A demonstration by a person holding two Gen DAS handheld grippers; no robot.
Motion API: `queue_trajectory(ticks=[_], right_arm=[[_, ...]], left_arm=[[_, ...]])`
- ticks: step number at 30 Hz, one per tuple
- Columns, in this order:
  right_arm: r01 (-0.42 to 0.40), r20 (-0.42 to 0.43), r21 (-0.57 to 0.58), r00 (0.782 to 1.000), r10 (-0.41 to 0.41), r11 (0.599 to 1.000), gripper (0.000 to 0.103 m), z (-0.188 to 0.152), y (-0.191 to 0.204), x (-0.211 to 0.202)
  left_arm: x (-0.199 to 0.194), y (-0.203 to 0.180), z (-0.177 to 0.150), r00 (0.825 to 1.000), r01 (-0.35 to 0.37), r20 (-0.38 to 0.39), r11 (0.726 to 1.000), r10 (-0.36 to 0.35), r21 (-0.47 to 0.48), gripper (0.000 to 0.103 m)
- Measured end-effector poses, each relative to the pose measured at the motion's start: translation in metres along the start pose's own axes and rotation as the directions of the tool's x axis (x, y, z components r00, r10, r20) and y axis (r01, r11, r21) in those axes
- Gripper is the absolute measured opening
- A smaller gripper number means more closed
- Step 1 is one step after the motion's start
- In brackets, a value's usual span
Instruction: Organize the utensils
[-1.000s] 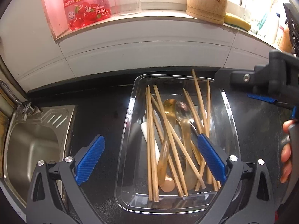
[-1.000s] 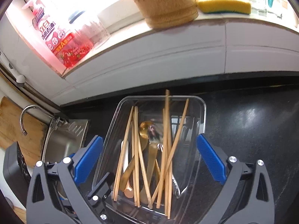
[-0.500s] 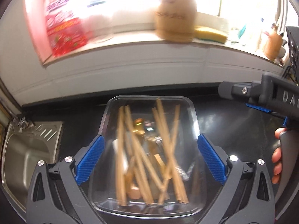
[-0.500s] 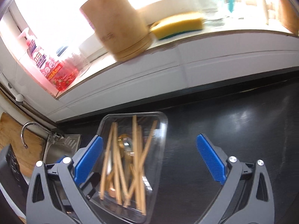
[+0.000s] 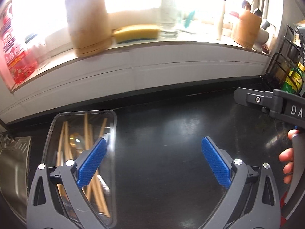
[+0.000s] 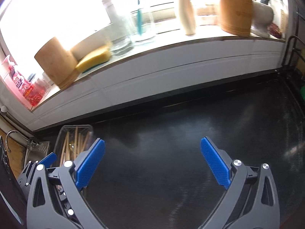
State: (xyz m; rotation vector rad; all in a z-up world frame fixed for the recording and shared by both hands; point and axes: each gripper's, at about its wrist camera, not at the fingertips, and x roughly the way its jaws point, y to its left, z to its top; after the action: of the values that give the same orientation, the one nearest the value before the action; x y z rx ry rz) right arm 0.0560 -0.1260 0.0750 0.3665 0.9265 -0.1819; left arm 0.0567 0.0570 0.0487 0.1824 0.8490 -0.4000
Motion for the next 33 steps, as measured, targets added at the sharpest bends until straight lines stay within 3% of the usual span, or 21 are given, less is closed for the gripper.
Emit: queue_trajectory(ticks=[9,14,24,33], right_arm=[[0.054,-0.029,-0.024,0.998,-0.054,0.998,0.097,-0.007,-0.073,-0.012],[0.073,-0.049,-0.069,0.996,-0.077,0.995,0.097,-0.02,-0.102,-0.012],[0.093,-0.045,-0.117,0.994,-0.099,0.989,0.097,-0.05,-0.124,-0.012],[0.104,-0.025,-0.074,0.994,-0.107,0.992,0.097,-0.055,-0.118,-0.022]], left_arm=[[0.014,-0.079,-0.008,1.0,0.011,-0.028,1.0,-0.011,0.018,0.097],[0.019,-0.108,-0.019,1.0,-0.011,-0.027,1.0,0.011,-0.02,0.097],[0.02,-0.125,-0.042,0.998,-0.059,-0.036,0.995,0.056,-0.08,0.097],[0.02,-0.114,-0.057,0.997,-0.037,-0.069,0.997,0.032,-0.068,0.097]])
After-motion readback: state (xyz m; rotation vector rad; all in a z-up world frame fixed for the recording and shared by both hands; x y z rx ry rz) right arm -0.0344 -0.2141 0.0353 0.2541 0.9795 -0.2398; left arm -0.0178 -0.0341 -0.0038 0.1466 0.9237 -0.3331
